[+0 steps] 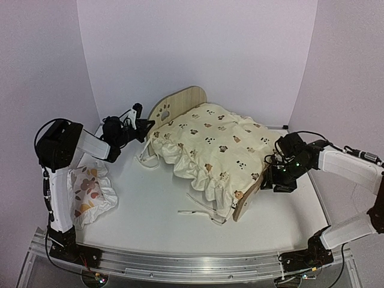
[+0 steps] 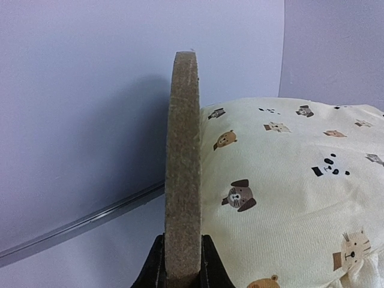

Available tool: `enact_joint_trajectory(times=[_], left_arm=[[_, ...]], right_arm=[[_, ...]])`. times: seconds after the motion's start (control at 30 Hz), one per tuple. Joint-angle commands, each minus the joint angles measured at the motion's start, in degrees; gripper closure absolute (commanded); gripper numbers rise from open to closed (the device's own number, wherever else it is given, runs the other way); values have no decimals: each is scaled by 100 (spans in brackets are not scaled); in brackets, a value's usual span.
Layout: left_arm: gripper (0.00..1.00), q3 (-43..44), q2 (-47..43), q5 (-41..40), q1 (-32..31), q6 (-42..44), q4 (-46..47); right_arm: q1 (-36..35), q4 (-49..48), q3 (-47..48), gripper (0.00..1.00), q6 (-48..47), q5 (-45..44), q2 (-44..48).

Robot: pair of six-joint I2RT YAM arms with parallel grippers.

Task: Set up the pet bed

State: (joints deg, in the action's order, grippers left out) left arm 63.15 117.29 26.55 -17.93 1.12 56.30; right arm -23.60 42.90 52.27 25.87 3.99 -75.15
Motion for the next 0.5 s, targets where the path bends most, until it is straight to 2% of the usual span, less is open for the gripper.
enact_joint_trajectory(times=[0.0,0.17,0.33,0.47], left_arm=[[100,-811,-1454,-1032,-800,41,-176],[100,-1660,-2570,-1992,-1150,-409,-1004],[100,-2170,-3514,-2251,-1474,-924,-1907],[100,-2702,-4387,-2331,-1665,-1529,-2466]], right_arm=[[-68,-1220,330,41,51,194,-437],[-69,-1293,826,40,-16,145,-1015],[-69,-1042,1410,39,-321,-208,-1175],[-68,-384,2022,32,-915,-514,-1109]])
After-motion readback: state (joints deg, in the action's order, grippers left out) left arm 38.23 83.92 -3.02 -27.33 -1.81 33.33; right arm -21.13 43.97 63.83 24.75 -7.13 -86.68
